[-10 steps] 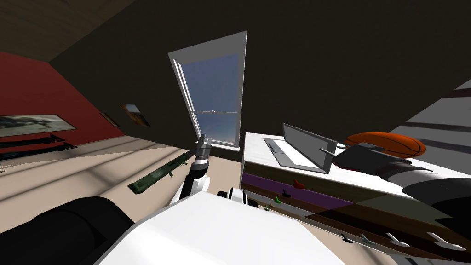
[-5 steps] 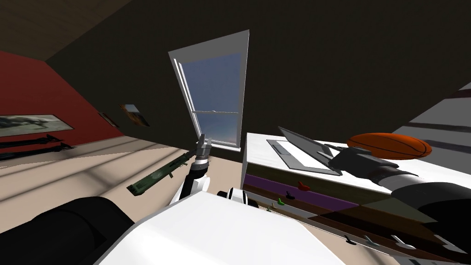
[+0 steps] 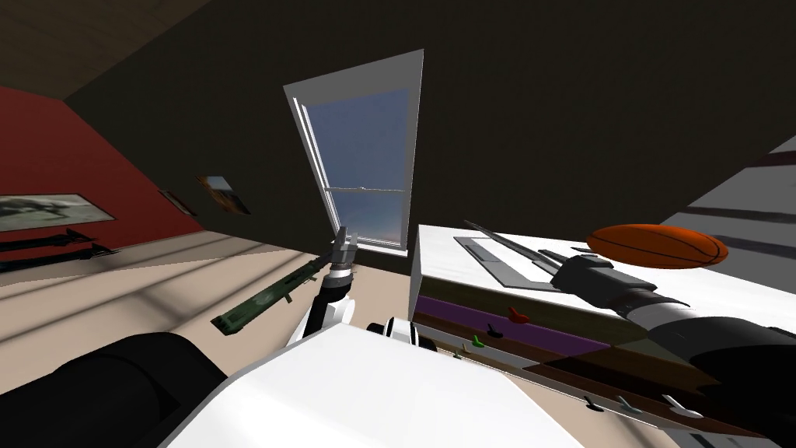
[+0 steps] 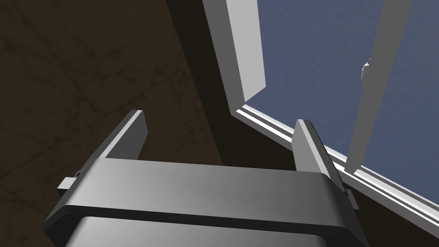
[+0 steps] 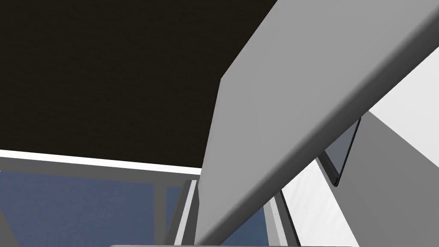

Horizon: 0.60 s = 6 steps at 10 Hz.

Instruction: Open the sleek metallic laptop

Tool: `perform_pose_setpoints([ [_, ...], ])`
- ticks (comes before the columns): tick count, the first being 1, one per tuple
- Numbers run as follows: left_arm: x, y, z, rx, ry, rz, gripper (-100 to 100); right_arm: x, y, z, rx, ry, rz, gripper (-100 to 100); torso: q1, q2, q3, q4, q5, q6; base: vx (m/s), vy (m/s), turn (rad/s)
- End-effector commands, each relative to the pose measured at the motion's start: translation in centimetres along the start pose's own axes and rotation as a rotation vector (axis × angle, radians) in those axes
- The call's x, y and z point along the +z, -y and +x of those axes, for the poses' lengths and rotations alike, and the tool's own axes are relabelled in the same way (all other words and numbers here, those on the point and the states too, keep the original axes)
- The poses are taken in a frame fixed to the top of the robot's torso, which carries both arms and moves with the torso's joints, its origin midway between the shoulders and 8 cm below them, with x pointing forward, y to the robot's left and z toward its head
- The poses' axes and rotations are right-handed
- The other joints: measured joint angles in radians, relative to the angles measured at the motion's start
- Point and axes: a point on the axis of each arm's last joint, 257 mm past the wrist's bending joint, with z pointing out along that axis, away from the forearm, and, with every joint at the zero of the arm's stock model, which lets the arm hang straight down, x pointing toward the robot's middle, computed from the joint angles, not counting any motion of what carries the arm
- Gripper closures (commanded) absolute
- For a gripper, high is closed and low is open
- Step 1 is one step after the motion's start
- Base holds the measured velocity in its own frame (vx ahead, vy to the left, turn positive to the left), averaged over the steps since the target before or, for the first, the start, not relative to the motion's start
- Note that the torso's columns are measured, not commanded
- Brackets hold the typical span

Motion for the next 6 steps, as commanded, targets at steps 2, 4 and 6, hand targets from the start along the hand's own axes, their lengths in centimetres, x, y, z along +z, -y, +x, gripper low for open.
perform_pose_setpoints([
  [2, 0.0, 0.0, 0.0, 0.0, 0.0, 0.0, 0, 0.5, 1.5, 0.0, -0.007, 0.021, 0.002, -100, -0.002, -0.001, 0.0, -0.001, -0.001, 0.0, 0.017, 0.012, -0.112],
  [4, 0.0, 0.0, 0.0, 0.0, 0.0, 0.0, 0, 0.8, 2.7, -0.1, -0.008, 0.036, 0.005, -100, -0.002, -0.002, -0.001, -0.001, -0.002, 0.0, 0.019, 0.016, -0.074],
  [6, 0.0, 0.0, 0.0, 0.0, 0.0, 0.0, 0, 1.1, 3.8, -0.2, -0.008, 0.051, 0.008, -100, 0.0, 0.0, 0.0, 0.0, 0.0, 0.0, 0.012, 0.014, -0.075],
])
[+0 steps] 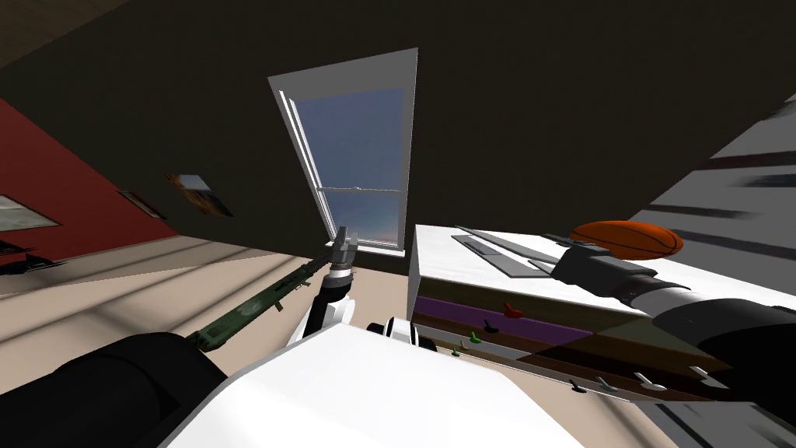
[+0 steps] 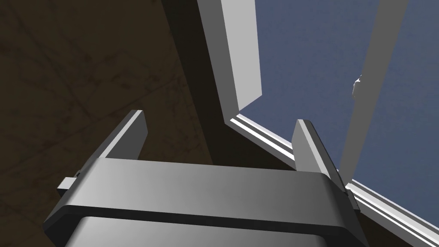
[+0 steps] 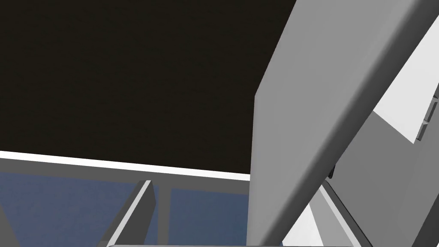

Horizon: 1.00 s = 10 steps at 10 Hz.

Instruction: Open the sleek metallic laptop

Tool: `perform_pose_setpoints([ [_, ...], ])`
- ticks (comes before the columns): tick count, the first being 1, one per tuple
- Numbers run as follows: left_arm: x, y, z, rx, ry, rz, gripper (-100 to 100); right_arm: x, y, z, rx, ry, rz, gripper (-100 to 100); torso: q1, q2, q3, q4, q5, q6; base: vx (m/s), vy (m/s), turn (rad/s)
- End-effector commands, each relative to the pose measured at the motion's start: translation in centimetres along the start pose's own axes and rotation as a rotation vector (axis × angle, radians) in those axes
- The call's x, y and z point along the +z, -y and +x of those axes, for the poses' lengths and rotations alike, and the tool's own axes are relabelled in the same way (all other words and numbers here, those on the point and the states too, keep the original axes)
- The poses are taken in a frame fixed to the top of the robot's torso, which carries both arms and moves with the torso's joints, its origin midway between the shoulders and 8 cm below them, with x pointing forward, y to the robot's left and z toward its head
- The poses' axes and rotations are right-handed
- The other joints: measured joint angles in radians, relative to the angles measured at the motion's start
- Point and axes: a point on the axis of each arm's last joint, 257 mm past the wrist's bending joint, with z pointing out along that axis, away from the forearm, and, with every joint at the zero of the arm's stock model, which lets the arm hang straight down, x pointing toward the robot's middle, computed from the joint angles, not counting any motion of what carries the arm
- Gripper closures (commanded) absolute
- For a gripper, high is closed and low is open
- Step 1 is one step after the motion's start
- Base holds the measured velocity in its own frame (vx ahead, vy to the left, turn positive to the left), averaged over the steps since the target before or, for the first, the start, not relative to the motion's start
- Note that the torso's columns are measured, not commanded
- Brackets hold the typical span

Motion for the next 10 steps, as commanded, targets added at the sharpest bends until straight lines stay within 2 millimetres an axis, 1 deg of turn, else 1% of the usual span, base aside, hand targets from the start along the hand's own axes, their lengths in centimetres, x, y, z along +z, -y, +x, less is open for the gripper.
perform_pose_setpoints([
  [1, 0.0, 0.0, 0.0, 0.0, 0.0, 0.0, 0, 0.3, 1.8, -0.1, -0.001, 0.019, 0.009, -100, 0.001, 0.001, 0.001, 0.0, 0.0, 0.0, 0.004, 0.023, -0.07],
  [3, 0.0, 0.0, 0.0, 0.0, 0.0, 0.0, 0, 0.6, 3.0, -0.3, -0.001, 0.035, 0.012, -100, 0.001, 0.001, 0.001, 0.001, 0.0, 0.0, 0.004, 0.022, -0.064],
  [4, 0.0, 0.0, 0.0, 0.0, 0.0, 0.0, 0, 0.5, 2.4, -0.2, 0.0, 0.029, 0.01, -100, 0.0, 0.001, 0.001, 0.0, 0.0, 0.0, 0.001, 0.01, -0.019],
  [5, 0.0, 0.0, 0.0, 0.0, 0.0, 0.0, 0, 0.5, 2.4, -0.3, 0.001, 0.032, 0.007, 0, -0.001, 0.0, 0.0, 0.0, -0.001, 0.0, 0.0, 0.0, 0.0],
  [10, 0.0, 0.0, 0.0, 0.0, 0.0, 0.0, 0, 0.5, 2.3, -0.2, 0.003, 0.031, 0.005, 0, -0.001, 0.001, 0.001, 0.0, -0.001, 0.0, 0.0, 0.0, 0.0],
])
